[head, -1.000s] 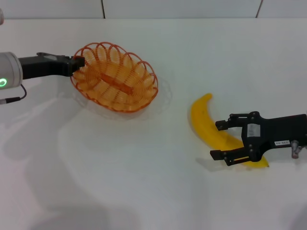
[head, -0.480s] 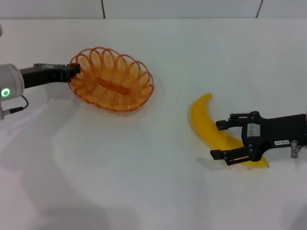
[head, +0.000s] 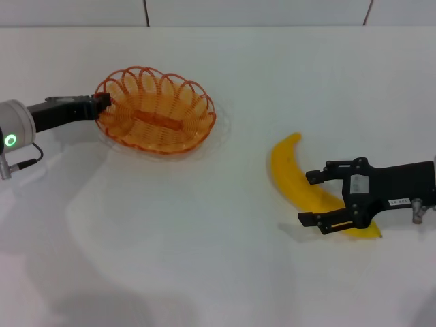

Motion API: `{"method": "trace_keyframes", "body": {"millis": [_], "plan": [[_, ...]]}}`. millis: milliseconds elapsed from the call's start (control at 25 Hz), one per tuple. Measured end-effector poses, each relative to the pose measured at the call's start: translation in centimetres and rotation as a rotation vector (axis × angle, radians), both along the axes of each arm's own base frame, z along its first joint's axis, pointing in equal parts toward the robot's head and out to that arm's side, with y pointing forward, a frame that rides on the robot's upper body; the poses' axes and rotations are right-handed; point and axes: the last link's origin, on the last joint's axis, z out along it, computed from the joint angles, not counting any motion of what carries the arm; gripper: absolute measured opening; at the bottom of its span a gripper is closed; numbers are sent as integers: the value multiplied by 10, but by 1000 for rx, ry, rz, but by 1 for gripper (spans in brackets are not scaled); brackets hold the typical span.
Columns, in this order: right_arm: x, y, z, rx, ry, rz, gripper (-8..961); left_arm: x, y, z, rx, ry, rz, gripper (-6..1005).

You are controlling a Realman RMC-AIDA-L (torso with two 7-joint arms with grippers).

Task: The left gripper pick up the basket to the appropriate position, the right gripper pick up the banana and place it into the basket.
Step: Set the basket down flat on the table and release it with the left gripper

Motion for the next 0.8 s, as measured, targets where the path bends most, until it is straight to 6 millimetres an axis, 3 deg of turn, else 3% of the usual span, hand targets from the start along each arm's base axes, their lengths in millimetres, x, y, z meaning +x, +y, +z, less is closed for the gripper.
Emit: {"method": "trace_keyframes", "body": {"millis": [800], "plan": [[-2,1,-4,-13,9,-1,880,-1,-3,-6,-16,2,-6,71]]}}
